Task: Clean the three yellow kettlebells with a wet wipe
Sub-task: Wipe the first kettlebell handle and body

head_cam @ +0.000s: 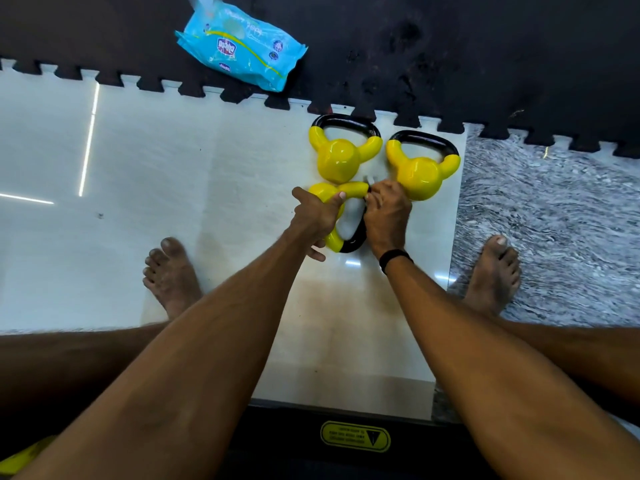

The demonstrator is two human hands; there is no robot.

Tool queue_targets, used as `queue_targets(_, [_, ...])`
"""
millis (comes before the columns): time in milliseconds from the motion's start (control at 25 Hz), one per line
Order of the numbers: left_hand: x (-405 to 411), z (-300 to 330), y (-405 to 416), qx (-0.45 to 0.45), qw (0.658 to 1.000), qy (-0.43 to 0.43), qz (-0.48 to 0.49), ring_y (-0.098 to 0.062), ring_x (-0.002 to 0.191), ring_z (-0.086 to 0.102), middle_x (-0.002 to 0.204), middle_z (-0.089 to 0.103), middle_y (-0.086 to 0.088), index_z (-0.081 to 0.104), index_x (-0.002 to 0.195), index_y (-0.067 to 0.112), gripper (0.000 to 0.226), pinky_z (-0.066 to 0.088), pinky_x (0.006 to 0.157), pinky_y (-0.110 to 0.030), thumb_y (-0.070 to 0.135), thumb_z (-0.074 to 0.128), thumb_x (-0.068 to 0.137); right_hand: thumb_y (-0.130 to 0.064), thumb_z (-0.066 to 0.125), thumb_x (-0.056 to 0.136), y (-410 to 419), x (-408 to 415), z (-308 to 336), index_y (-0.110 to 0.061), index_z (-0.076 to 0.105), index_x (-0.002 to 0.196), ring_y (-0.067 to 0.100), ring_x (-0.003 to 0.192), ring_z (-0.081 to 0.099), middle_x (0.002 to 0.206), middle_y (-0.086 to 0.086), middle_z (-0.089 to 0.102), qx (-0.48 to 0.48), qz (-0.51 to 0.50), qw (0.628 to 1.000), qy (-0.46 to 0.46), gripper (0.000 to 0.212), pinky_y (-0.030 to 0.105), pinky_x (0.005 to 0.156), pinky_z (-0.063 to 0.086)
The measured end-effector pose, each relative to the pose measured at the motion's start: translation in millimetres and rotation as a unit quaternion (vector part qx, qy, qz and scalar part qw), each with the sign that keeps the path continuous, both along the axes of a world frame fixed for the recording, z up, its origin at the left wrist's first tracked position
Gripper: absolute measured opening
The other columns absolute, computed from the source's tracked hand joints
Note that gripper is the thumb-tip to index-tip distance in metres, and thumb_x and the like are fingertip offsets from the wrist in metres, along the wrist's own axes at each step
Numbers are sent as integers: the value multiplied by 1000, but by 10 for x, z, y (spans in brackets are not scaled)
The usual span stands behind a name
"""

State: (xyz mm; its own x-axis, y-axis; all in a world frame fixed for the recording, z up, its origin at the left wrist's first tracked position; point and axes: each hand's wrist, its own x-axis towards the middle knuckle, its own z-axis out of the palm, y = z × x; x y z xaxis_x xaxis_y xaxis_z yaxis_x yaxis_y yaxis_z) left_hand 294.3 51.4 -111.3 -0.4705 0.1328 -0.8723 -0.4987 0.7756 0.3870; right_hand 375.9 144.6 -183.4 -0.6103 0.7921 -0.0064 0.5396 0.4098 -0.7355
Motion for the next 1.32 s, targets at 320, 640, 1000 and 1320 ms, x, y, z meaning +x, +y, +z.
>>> queue_targets(320, [69,-36,33,-2,998,-14,62,-29,71,55,115,47,-16,17,126,15,70,55,65,-60,58,55,86,-4,65,80,-171,13,18,2,69,82,33,77,61,80,21,65,-38,-94,995,9,7,25,69,38])
queue_targets(640, [65,-25,39,3,998,-11,66,-31,73,56,116,48,-17,18,121,16,68,54,65,-62,60,56,85,-1,57,74,-695,316,136,1,65,62,41,63,57,67,24,64,-92,-4,990,-110,15,35,51,37])
queue_targets(1000, [79,-34,44,0,997,0,76,-29,72,58,113,49,-16,17,110,22,61,53,67,-62,62,56,84,-15,71,59,-862,514,213,-22,53,66,34,71,68,69,4,67,-320,-150,933,-70,21,46,67,58])
queue_targets(1320, [65,-78,44,-11,998,1,65,-26,66,55,110,49,-17,17,114,19,64,54,69,-61,61,55,85,11,64,72,-959,440,120,1,60,111,34,95,64,95,18,69,-195,-231,953,-12,39,17,80,40])
